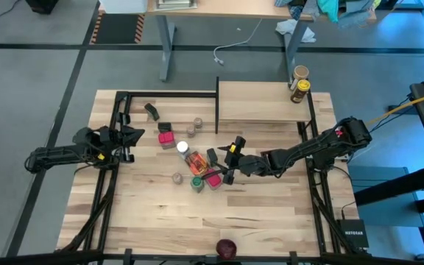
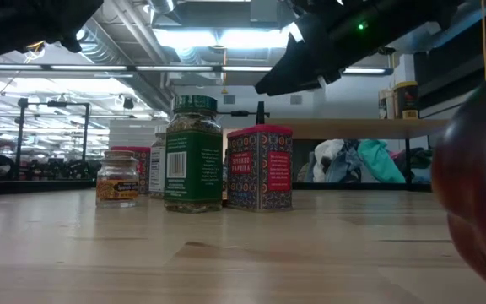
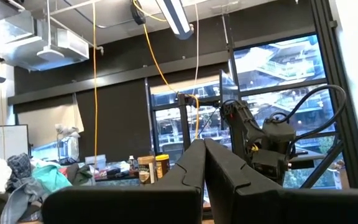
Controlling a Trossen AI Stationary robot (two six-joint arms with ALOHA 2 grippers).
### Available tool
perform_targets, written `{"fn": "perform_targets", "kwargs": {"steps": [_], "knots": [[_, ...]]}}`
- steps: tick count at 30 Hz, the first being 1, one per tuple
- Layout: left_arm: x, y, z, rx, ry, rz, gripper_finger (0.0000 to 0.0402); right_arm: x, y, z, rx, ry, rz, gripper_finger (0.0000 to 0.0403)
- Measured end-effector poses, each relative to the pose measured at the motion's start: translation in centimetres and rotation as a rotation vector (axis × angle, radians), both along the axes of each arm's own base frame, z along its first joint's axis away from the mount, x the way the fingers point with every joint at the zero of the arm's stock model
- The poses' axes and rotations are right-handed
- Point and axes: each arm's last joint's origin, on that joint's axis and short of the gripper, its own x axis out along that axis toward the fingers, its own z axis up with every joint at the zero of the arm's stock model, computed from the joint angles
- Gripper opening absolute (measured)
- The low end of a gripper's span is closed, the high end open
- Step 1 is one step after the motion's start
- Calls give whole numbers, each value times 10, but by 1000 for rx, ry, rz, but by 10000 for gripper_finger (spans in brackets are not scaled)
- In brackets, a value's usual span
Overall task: Shelf spices
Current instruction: Put the bottom right green seasoning can on the shelf
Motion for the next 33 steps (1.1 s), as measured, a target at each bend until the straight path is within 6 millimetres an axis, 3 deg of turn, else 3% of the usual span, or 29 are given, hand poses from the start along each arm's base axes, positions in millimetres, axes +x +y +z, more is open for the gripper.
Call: {"fn": "perform_targets", "kwargs": {"steps": [11, 16, 21, 33], "knots": [[6, 3, -5, -11, 78, 79, 0, 1, 0, 0, 1, -6, 0, 282], [13, 4, 7, -30, 133, 72, 0, 4, 1, -9, -5, 18, -1, 282], [27, 5, 11, -123, 221, 40, 0, 7, 2, -18, -9, 39, 7, 282], [63, 8, 12, -152, 413, 33, 12, 8, 2, -14, -45, 17, 35, 282]]}}
